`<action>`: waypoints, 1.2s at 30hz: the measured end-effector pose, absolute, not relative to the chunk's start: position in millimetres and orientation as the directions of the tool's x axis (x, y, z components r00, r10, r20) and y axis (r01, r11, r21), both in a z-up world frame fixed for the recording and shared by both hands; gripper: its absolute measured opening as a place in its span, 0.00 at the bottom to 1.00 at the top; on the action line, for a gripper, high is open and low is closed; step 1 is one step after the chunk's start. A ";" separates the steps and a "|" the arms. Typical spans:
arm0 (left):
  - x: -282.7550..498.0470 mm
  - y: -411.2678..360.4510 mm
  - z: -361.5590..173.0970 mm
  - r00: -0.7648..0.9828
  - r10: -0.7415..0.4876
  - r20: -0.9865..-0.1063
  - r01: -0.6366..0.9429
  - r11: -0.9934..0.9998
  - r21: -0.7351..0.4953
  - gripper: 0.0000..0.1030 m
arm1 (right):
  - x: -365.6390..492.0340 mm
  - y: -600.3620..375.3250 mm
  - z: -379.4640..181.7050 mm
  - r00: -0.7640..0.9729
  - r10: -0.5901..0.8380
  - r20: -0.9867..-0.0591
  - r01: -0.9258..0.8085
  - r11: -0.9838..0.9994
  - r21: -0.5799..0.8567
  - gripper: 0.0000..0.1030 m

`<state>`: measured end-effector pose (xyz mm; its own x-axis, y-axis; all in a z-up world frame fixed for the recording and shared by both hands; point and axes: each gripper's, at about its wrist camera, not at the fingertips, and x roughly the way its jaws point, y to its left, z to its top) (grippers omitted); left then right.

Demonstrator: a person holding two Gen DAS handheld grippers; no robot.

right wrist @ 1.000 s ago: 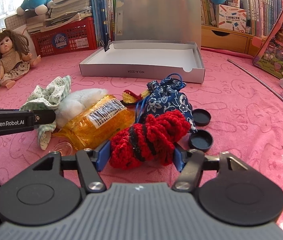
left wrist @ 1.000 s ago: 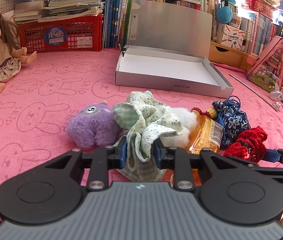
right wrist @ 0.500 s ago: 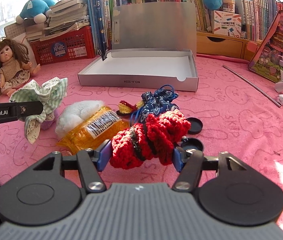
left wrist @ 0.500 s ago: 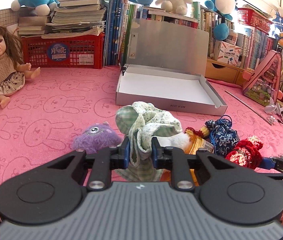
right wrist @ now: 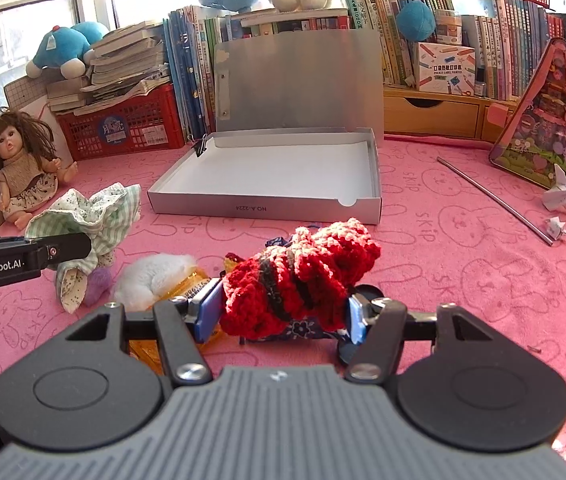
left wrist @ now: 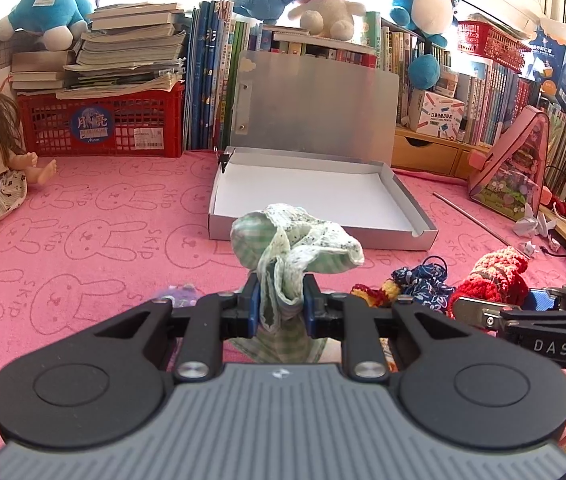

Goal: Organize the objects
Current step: 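Carry the gingham cloth with the left tool while the right tool carries the red crochet into the white box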

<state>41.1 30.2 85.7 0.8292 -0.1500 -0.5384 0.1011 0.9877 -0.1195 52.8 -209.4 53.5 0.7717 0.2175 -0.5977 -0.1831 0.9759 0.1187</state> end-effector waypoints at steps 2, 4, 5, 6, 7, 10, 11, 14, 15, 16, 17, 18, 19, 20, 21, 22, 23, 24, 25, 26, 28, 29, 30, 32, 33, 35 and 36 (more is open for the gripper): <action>47.9 29.9 90.4 0.831 -0.160 -0.532 0.110 0.986 -0.124 0.24 | 58.1 -210.6 57.1 0.774 0.218 -0.595 -0.184 0.976 0.118 0.62; 55.7 29.7 94.6 0.834 -0.166 -0.527 0.116 0.985 -0.125 0.24 | 63.6 -212.2 61.0 0.777 0.216 -0.591 -0.184 0.976 0.116 0.62; 60.3 29.8 97.4 0.835 -0.168 -0.524 0.120 0.985 -0.125 0.24 | 67.1 -213.3 63.4 0.778 0.217 -0.589 -0.184 0.976 0.116 0.62; 64.5 29.9 99.6 0.836 -0.171 -0.521 0.123 0.984 -0.126 0.24 | 71.0 -214.0 65.9 0.779 0.217 -0.588 -0.184 0.976 0.117 0.62; 68.5 30.6 101.6 0.837 -0.176 -0.518 0.126 0.983 -0.131 0.24 | 74.7 -214.6 68.1 0.780 0.217 -0.587 -0.185 0.976 0.116 0.62; 82.6 33.8 106.6 0.834 -0.201 -0.514 0.135 0.977 -0.163 0.24 | 85.5 -215.3 73.4 0.783 0.213 -0.584 -0.187 0.977 0.105 0.62; 88.8 34.8 107.7 0.829 -0.208 -0.519 0.137 0.976 -0.171 0.24 | 90.4 -215.7 75.0 0.785 0.209 -0.583 -0.188 0.977 0.098 0.62; 107.7 37.7 109.1 0.821 -0.208 -0.531 0.132 0.975 -0.178 0.24 | 104.0 -217.4 79.0 0.789 0.202 -0.580 -0.188 0.978 0.085 0.62; 113.3 38.2 109.4 0.820 -0.205 -0.534 0.129 0.976 -0.176 0.24 | 108.9 -218.3 79.9 0.789 0.201 -0.581 -0.188 0.979 0.084 0.62; 121.0 39.1 109.7 0.818 -0.203 -0.538 0.125 0.976 -0.177 0.24 | 115.0 -219.2 80.7 0.788 0.201 -0.582 -0.188 0.979 0.083 0.62; 129.0 39.7 109.8 0.817 -0.200 -0.541 0.121 0.977 -0.177 0.24 | 122.4 -220.4 80.8 0.785 0.199 -0.587 -0.188 0.979 0.081 0.62; 136.9 39.7 109.8 0.814 -0.201 -0.545 0.124 0.977 -0.175 0.24 | 130.4 -221.7 80.8 0.781 0.198 -0.592 -0.186 0.979 0.081 0.62; 144.6 40.3 109.6 0.811 -0.199 -0.550 0.121 0.977 -0.176 0.24 | 136.9 -222.9 80.7 0.778 0.196 -0.597 -0.184 0.979 0.082 0.62; 153.2 39.9 109.0 0.810 -0.193 -0.554 0.115 0.978 -0.173 0.24 | 146.3 -224.7 80.2 0.772 0.194 -0.606 -0.179 0.980 0.085 0.62; 162.1 38.6 108.4 0.806 -0.187 -0.562 0.115 0.980 -0.160 0.24 | 156.1 -226.3 79.1 0.765 0.192 -0.615 -0.176 0.980 0.088 0.62; 170.1 37.4 107.4 0.804 -0.175 -0.568 0.109 0.983 -0.149 0.24 | 163.5 -227.5 78.3 0.761 0.191 -0.620 -0.173 0.981 0.090 0.62; 179.6 36.2 105.9 0.802 -0.163 -0.574 0.102 0.985 -0.138 0.24 | 174.5 -228.9 76.2 0.753 0.187 -0.631 -0.168 0.982 0.090 0.62; 188.9 34.7 104.1 0.797 -0.159 -0.582 0.103 0.986 -0.128 0.24 | 183.9 -230.1 74.0 0.749 0.181 -0.638 -0.160 0.983 0.091 0.62; 197.2 33.7 101.8 0.794 -0.153 -0.588 0.097 0.987 -0.126 0.24 | 193.4 -231.3 71.8 0.742 0.177 -0.647 -0.152 0.984 0.095 0.62; 207.7 32.2 98.5 0.788 -0.148 -0.597 0.090 0.988 -0.126 0.24 | 200.5 -232.1 69.9 0.736 0.178 -0.653 -0.148 0.984 0.101 0.62; 225.1 29.4 91.2 0.777 -0.143 -0.613 0.083 0.989 -0.125 0.24 | 219.6 -231.1 63.0 0.718 0.188 -0.670 -0.145 0.982 0.121 0.62; 233.6 27.3 86.8 0.772 -0.136 -0.621 0.074 0.990 -0.124 0.24 | 226.5 -230.0 59.3 0.710 0.196 -0.676 -0.148 0.981 0.128 0.62; 241.5 25.4 83.2 0.769 -0.131 -0.626 0.071 0.990 -0.120 0.24 | 234.4 -228.5 54.4 0.704 0.199 -0.681 -0.150 0.980 0.132 0.62; 254.1 21.4 76.1 0.770 -0.114 -0.628 0.064 0.993 -0.103 0.24 | 247.9 -226.0 45.7 0.691 0.197 -0.695 -0.146 0.980 0.133 0.62; 259.8 19.4 73.3 0.770 -0.108 -0.629 0.063 0.994 -0.093 0.24 | 254.5 -225.6 41.1 0.685 0.198 -0.701 -0.144 0.980 0.137 0.62; 269.8 16.1 67.5 0.766 -0.096 -0.636 0.059 0.995 -0.079 0.24 | 264.2 -226.3 33.8 0.675 0.203 -0.710 -0.132 0.979 0.154 0.62; 273.4 15.2 64.8 0.763 -0.094 -0.640 0.055 0.995 -0.080 0.24 | 268.1 -227.3 29.6 0.666 0.208 -0.716 -0.124 0.978 0.168 0.62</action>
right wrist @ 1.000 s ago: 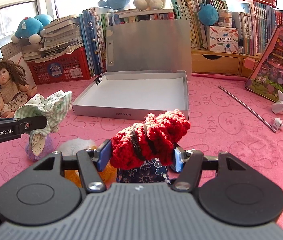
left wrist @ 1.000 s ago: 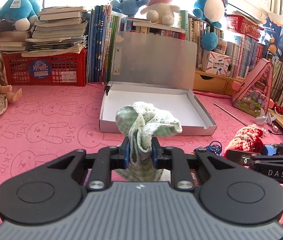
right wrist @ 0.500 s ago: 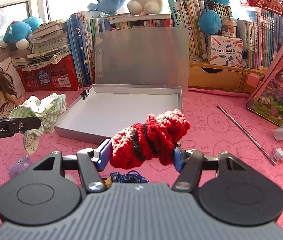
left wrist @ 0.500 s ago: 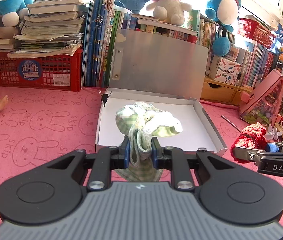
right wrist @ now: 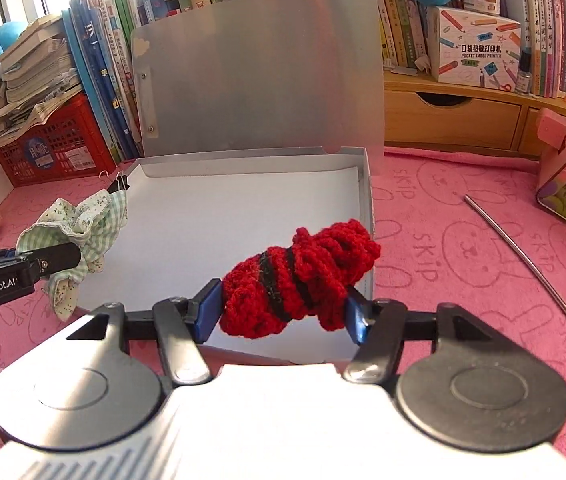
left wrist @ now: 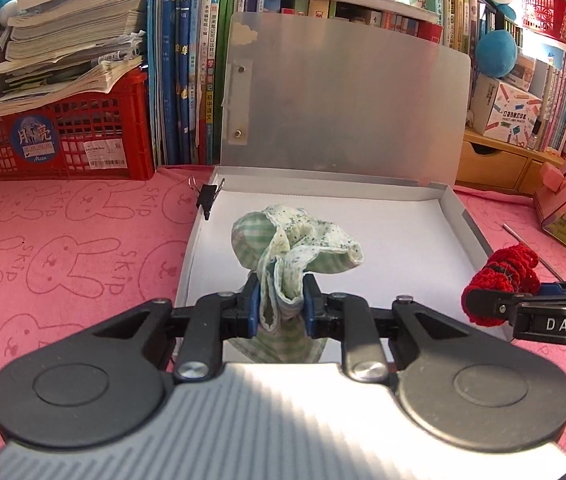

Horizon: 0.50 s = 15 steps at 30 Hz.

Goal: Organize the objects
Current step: 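Carry the gingham cloth with the left tool while the right tool carries the red crochet into the white box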

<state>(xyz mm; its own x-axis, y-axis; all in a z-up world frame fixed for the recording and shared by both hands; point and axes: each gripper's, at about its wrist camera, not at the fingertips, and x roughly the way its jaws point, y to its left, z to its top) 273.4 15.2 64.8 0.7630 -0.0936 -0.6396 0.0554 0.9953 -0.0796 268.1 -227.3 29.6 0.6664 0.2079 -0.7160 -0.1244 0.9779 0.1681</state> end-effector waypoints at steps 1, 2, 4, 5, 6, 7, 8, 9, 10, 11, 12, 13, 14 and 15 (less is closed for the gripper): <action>277.1 14.6 62.6 0.760 -0.095 -0.643 0.054 0.995 -0.083 0.24 | 271.8 -228.4 26.2 0.659 0.212 -0.722 -0.117 0.977 0.180 0.62; 279.9 13.5 60.3 0.759 -0.094 -0.644 0.054 0.995 -0.082 0.24 | 274.6 -229.1 23.1 0.654 0.214 -0.726 -0.111 0.976 0.187 0.62; 283.8 10.9 57.2 0.762 -0.084 -0.642 0.055 0.996 -0.066 0.24 | 278.3 -229.8 17.7 0.648 0.215 -0.730 -0.104 0.975 0.194 0.62; 285.2 9.0 55.8 0.767 -0.079 -0.637 0.056 0.997 -0.056 0.24 | 279.7 -229.6 15.7 0.646 0.216 -0.732 -0.105 0.975 0.195 0.62; 287.1 7.1 54.7 0.770 -0.073 -0.634 0.057 0.997 -0.046 0.24 | 281.0 -228.8 14.5 0.645 0.218 -0.732 -0.108 0.975 0.195 0.62; 290.4 5.2 54.0 0.771 -0.067 -0.633 0.058 0.998 -0.035 0.24 | 282.3 -227.6 14.2 0.648 0.216 -0.730 -0.113 0.976 0.189 0.62; 294.6 2.9 53.9 0.771 -0.058 -0.634 0.058 0.998 -0.020 0.24 | 284.2 -225.8 15.0 0.653 0.215 -0.726 -0.121 0.976 0.180 0.62; 298.6 1.4 54.0 0.772 -0.050 -0.633 0.052 0.999 -0.015 0.24 | 286.9 -223.8 16.5 0.659 0.217 -0.720 -0.130 0.976 0.174 0.62; 301.7 0.8 54.0 0.772 -0.048 -0.634 0.047 0.999 -0.018 0.24 | 289.7 -222.4 18.3 0.663 0.222 -0.715 -0.135 0.975 0.177 0.62; 305.1 0.1 53.7 0.770 -0.051 -0.637 0.047 0.999 -0.023 0.24 | 292.2 -221.3 19.4 0.662 0.231 -0.713 -0.138 0.973 0.187 0.62; 307.8 -1.2 52.2 0.766 -0.045 -0.641 0.047 0.999 -0.015 0.24 | 294.2 -220.4 19.9 0.659 0.241 -0.713 -0.142 0.970 0.197 0.62; 310.0 -2.8 50.0 0.764 -0.036 -0.645 0.046 0.999 -0.001 0.24 | 296.5 -218.8 19.5 0.656 0.248 -0.713 -0.145 0.968 0.203 0.63; 311.5 -4.1 47.2 0.763 -0.024 -0.646 0.042 0.999 0.012 0.24 | 298.1 -216.5 17.9 0.654 0.245 -0.716 -0.145 0.969 0.198 0.63; 312.8 -4.4 44.7 0.760 -0.019 -0.650 0.040 0.999 0.017 0.24 | 299.1 -214.3 15.8 0.653 0.238 -0.719 -0.146 0.971 0.189 0.63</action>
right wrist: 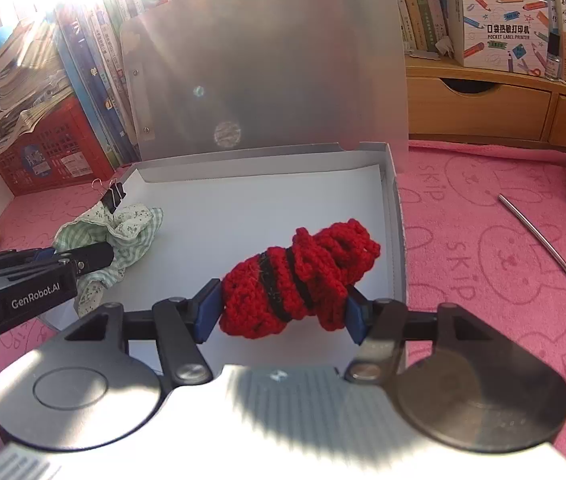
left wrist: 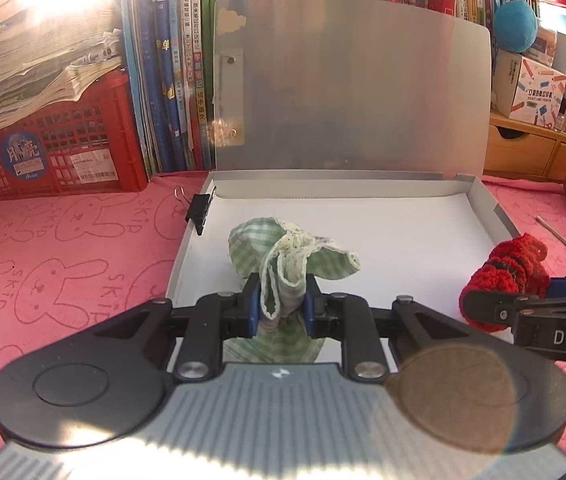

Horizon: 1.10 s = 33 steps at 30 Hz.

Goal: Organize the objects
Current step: 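Carry the gingham cloth with the left tool while the right tool carries the red crochet into the white box, then open both tools and withdraw them from the white box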

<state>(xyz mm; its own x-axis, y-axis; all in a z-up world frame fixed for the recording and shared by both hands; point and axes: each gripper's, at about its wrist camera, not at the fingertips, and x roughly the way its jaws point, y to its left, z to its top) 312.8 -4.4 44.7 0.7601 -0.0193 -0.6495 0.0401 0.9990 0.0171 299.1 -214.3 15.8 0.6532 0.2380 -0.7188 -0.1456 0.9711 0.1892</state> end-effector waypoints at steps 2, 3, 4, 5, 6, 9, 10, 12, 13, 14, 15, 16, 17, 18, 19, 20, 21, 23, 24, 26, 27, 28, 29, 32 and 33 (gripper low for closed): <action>314.7 -3.8 40.5 0.751 -0.025 -0.660 0.038 0.999 0.006 0.24 | 300.4 -212.0 11.4 0.647 0.236 -0.725 -0.146 0.972 0.186 0.63; 314.9 -3.6 38.1 0.748 -0.028 -0.663 0.040 0.999 0.003 0.24 | 301.5 -211.6 8.2 0.640 0.238 -0.730 -0.144 0.971 0.190 0.63; 315.0 -4.1 36.8 0.747 -0.026 -0.665 0.042 0.999 0.008 0.24 | 302.0 -211.4 5.9 0.637 0.238 -0.733 -0.142 0.971 0.192 0.63; 314.7 -5.0 35.2 0.748 -0.021 -0.663 0.044 0.999 0.017 0.24 | 302.2 -211.1 4.4 0.636 0.238 -0.734 -0.141 0.971 0.193 0.63; 314.5 -5.6 34.1 0.748 -0.019 -0.663 0.046 0.999 0.023 0.24 | 302.3 -210.7 3.2 0.635 0.237 -0.735 -0.141 0.971 0.191 0.63; 314.9 -5.5 31.5 0.745 -0.022 -0.667 0.049 0.999 0.021 0.24 | 302.9 -210.2 2.1 0.636 0.236 -0.735 -0.146 0.972 0.186 0.66; 314.6 -5.4 31.2 0.745 -0.024 -0.666 0.049 0.999 0.018 0.24 | 303.0 -210.2 2.0 0.636 0.237 -0.735 -0.146 0.972 0.187 0.67; 312.3 -4.5 32.6 0.750 -0.026 -0.660 0.046 0.999 0.014 0.25 | 302.8 -210.7 2.1 0.637 0.239 -0.733 -0.148 0.971 0.188 0.77; 310.3 -4.8 34.1 0.755 -0.021 -0.656 0.044 0.999 0.018 0.25 | 302.5 -211.4 2.8 0.637 0.245 -0.731 -0.151 0.970 0.193 0.79; 308.2 -5.1 35.9 0.759 -0.021 -0.651 0.046 0.999 0.022 0.27 | 301.6 -211.9 3.9 0.637 0.247 -0.730 -0.153 0.969 0.195 0.80; 305.6 -5.9 38.9 0.763 -0.019 -0.647 0.050 0.998 0.029 0.29 | 300.6 -212.5 5.2 0.639 0.250 -0.728 -0.155 0.968 0.197 0.83; 304.0 -6.1 40.7 0.765 -0.018 -0.644 0.051 0.998 0.033 0.34 | 299.3 -212.9 6.8 0.640 0.253 -0.725 -0.159 0.967 0.198 0.85; 301.9 -6.1 43.3 0.766 -0.014 -0.643 0.049 0.998 0.037 0.42 | 297.0 -213.3 9.0 0.642 0.256 -0.722 -0.162 0.967 0.199 0.88; 299.6 -5.7 46.6 0.766 -0.012 -0.643 0.046 0.998 0.036 0.47 | 294.9 -213.7 11.0 0.645 0.257 -0.720 -0.163 0.966 0.198 0.90; 297.0 -5.0 49.0 0.766 -0.013 -0.643 0.044 0.999 0.032 0.56 | 292.2 -214.5 13.8 0.650 0.254 -0.716 -0.163 0.967 0.195 0.90; 293.4 -4.2 51.8 0.769 -0.021 -0.639 0.047 0.999 0.024 0.60 | 289.0 -215.4 16.2 0.654 0.254 -0.712 -0.165 0.967 0.193 0.91; 289.2 -3.6 54.6 0.774 -0.031 -0.632 0.057 0.998 0.020 0.62 | 284.7 -216.7 19.2 0.661 0.257 -0.705 -0.171 0.966 0.192 0.92; 280.1 -3.9 59.4 0.783 -0.039 -0.621 0.072 0.997 0.029 0.67 | 276.5 -220.2 24.7 0.674 0.257 -0.693 -0.177 0.966 0.187 0.94; 275.3 -3.9 61.9 0.788 -0.037 -0.614 0.075 0.996 0.037 0.68 | 272.6 -222.1 27.2 0.680 0.257 -0.687 -0.178 0.966 0.185 0.95; 265.8 -2.8 67.3 0.798 -0.037 -0.602 0.081 0.996 0.047 0.71 | 263.1 -226.7 33.0 0.693 0.258 -0.673 -0.179 0.966 0.185 0.95; 260.1 -1.5 70.7 0.802 -0.041 -0.596 0.085 0.995 0.046 0.72 | 257.5 -229.3 35.7 0.701 0.259 -0.665 -0.181 0.966 0.185 0.95; 254.8 0.1 73.7 0.804 -0.047 -0.593 0.089 0.995 0.041 0.74 | 253.2 -230.8 37.7 0.706 0.260 -0.658 -0.184 0.966 0.184 0.96; 248.7 2.8 77.2 0.807 -0.058 -0.588 0.096 0.995 0.033 0.77 | 246.9 -232.7 40.4 0.715 0.261 -0.649 -0.190 0.965 0.179 0.97; 230.7 10.0 84.4 0.818 -0.083 -0.570 0.114 0.993 0.018 0.79 | 229.1 -236.1 47.5 0.737 0.265 -0.622 -0.208 0.964 0.164 0.98; 222.3 12.3 86.3 0.822 -0.087 -0.563 0.119 0.993 0.020 0.80 | 222.6 -237.2 49.4 0.742 0.268 -0.614 -0.216 0.963 0.160 0.99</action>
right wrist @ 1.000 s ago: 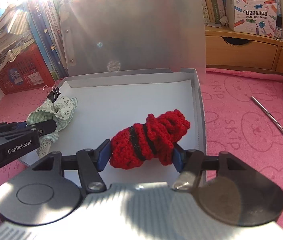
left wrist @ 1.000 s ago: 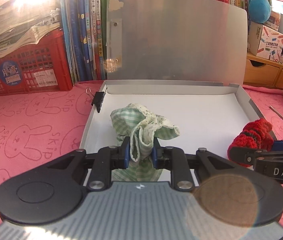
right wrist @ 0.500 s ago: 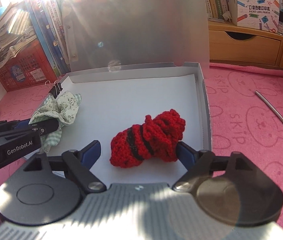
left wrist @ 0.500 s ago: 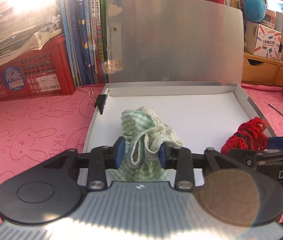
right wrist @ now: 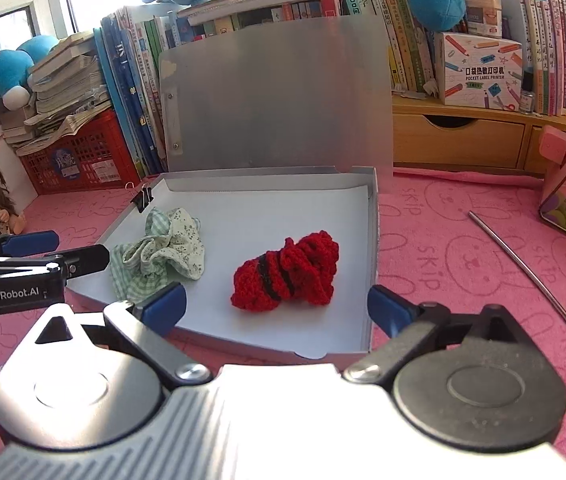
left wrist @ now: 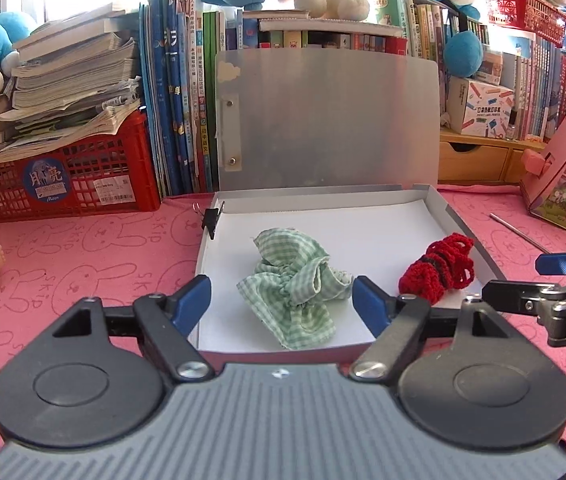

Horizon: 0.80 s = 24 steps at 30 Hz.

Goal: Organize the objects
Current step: 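Open both tools and withdraw them from the white box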

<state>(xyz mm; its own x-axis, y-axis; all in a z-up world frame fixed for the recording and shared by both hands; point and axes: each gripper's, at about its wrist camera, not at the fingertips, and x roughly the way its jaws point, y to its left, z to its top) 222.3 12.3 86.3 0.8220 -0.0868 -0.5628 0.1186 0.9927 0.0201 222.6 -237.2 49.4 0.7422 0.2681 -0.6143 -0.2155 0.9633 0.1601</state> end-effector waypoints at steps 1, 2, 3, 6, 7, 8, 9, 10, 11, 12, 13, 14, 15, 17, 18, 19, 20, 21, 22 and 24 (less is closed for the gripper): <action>215.3 14.4 87.5 0.826 -0.086 -0.556 0.118 0.993 0.022 0.80 | 217.6 -238.0 50.4 0.746 0.270 -0.609 -0.220 0.963 0.158 0.99; 208.0 16.5 88.3 0.830 -0.084 -0.552 0.116 0.993 0.023 0.80 | 210.9 -238.9 51.5 0.750 0.274 -0.602 -0.225 0.961 0.158 1.00; 201.0 18.3 88.8 0.831 -0.083 -0.549 0.113 0.993 0.021 0.80 | 205.4 -239.8 52.1 0.752 0.279 -0.598 -0.230 0.960 0.158 1.00; 177.7 27.3 87.8 0.842 -0.093 -0.531 0.111 0.994 0.002 0.81 | 186.5 -242.5 52.2 0.759 0.285 -0.586 -0.240 0.958 0.155 1.00; 170.3 30.1 87.3 0.847 -0.097 -0.523 0.111 0.994 -0.004 0.84 | 180.5 -243.5 51.9 0.762 0.284 -0.581 -0.241 0.959 0.152 1.00; 161.7 33.2 86.4 0.852 -0.099 -0.514 0.110 0.994 -0.010 0.86 | 175.2 -244.6 51.4 0.765 0.283 -0.578 -0.241 0.959 0.150 1.00; 153.0 36.4 84.7 0.858 -0.102 -0.503 0.110 0.994 -0.014 0.87 | 168.9 -245.8 50.4 0.769 0.282 -0.574 -0.240 0.959 0.149 1.00; 145.2 38.7 83.2 0.862 -0.103 -0.496 0.110 0.994 -0.016 0.88 | 164.9 -246.7 49.8 0.770 0.281 -0.572 -0.239 0.959 0.149 1.00; 137.5 41.4 81.0 0.865 -0.104 -0.492 0.110 0.994 -0.016 0.88 | 159.4 -247.5 48.4 0.774 0.278 -0.570 -0.237 0.960 0.146 1.00; 130.5 44.1 79.0 0.868 -0.104 -0.486 0.110 0.994 -0.015 0.88 | 154.7 -247.8 47.5 0.778 0.272 -0.566 -0.235 0.962 0.139 1.00; 123.6 46.6 76.8 0.872 -0.102 -0.479 0.107 0.994 -0.018 0.89 | 147.9 -247.9 46.2 0.786 0.261 -0.560 -0.232 0.965 0.123 1.00; 116.0 50.0 73.9 0.875 -0.102 -0.474 0.103 0.994 -0.024 0.91 | 143.1 -247.6 45.3 0.794 0.252 -0.554 -0.230 0.967 0.109 1.00; 109.8 53.4 71.7 0.877 -0.103 -0.470 0.101 0.994 -0.031 0.91 | 137.7 -246.9 44.0 0.800 0.244 -0.549 -0.231 0.968 0.093 1.00; 97.7 60.2 67.0 0.877 -0.111 -0.467 0.099 0.994 -0.048 0.93 | 129.2 -245.1 41.3 0.805 0.238 -0.543 -0.236 0.969 0.074 1.00; 91.7 63.7 64.2 0.874 -0.113 -0.472 0.096 0.994 -0.059 0.93 | 124.2 -243.9 38.9 0.806 0.238 -0.542 -0.240 0.968 0.068 1.00; 87.6 67.1 61.7 0.872 -0.113 -0.476 0.092 0.993 -0.068 0.93 | 120.0 -243.0 36.4 0.805 0.238 -0.543 -0.242 0.968 0.066 1.00; 83.4 70.6 58.4 0.870 -0.112 -0.480 0.089 0.993 -0.071 0.93 | 116.6 -242.1 34.0 0.805 0.238 -0.543 -0.244 0.968 0.063 1.00; 80.3 72.8 55.3 0.868 -0.104 -0.486 0.082 0.994 -0.067 0.93 | 113.0 -240.2 31.1 0.805 0.235 -0.545 -0.244 0.968 0.056 1.00; 77.7 75.1 51.7 0.868 -0.086 -0.489 0.066 0.996 -0.058 0.93 | 110.5 -238.9 28.8 0.807 0.229 -0.545 -0.243 0.969 0.048 1.00; 71.5 80.0 43.5 0.879 -0.040 -0.475 0.029 0.999 -0.030 0.93 | 104.3 -234.5 22.4 0.815 0.207 -0.542 -0.235 0.972 0.019 1.00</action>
